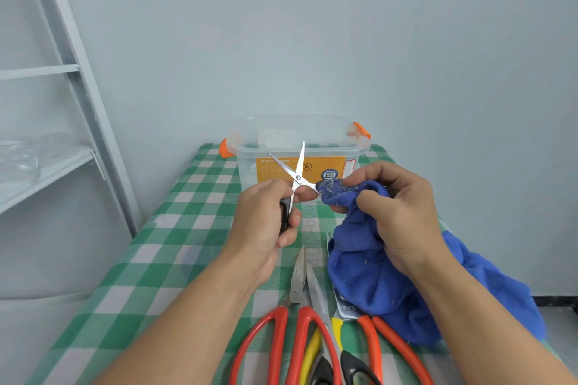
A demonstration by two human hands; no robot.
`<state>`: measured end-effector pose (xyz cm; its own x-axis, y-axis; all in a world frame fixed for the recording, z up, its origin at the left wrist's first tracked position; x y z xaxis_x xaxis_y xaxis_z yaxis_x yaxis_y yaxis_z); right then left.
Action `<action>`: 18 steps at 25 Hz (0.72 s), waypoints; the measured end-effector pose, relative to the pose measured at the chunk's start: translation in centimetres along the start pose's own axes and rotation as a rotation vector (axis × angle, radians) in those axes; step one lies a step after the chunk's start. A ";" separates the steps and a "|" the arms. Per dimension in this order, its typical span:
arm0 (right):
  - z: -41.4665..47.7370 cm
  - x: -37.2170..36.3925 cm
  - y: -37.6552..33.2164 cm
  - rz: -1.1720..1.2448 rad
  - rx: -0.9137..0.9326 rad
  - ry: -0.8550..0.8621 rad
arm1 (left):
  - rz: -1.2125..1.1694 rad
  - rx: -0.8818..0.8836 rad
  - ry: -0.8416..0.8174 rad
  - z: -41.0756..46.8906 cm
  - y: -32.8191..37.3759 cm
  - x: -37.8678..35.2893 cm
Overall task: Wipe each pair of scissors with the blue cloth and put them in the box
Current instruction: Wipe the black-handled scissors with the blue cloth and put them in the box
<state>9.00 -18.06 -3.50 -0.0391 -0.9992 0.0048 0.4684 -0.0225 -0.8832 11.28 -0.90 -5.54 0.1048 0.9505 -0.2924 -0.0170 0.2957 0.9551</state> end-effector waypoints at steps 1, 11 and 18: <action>0.0 0.0 0.2 0.003 -0.001 -0.007 | 0.003 0.013 -0.004 0.0 -0.1 -0.1; 0.2 0.0 0.9 0.030 -0.032 0.002 | 0.029 0.072 -0.023 -0.1 -0.4 -0.2; 0.3 -0.5 0.6 -0.100 -0.014 -0.032 | 0.050 0.077 -0.030 -0.3 -0.2 0.0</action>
<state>9.50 -17.61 -3.88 -0.0570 -0.9925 0.1082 0.4512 -0.1223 -0.8840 10.97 -0.94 -5.77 0.1353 0.9604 -0.2435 0.0531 0.2383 0.9697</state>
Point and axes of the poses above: each hand's wrist, its own z-axis towards the middle knuckle, its own x-axis out of the back of the hand, y = z × x, the point moved 4 cm from there along z, towards the middle knuckle, and after that the axes turned 6 degrees about -y, right-handed, at the moved point
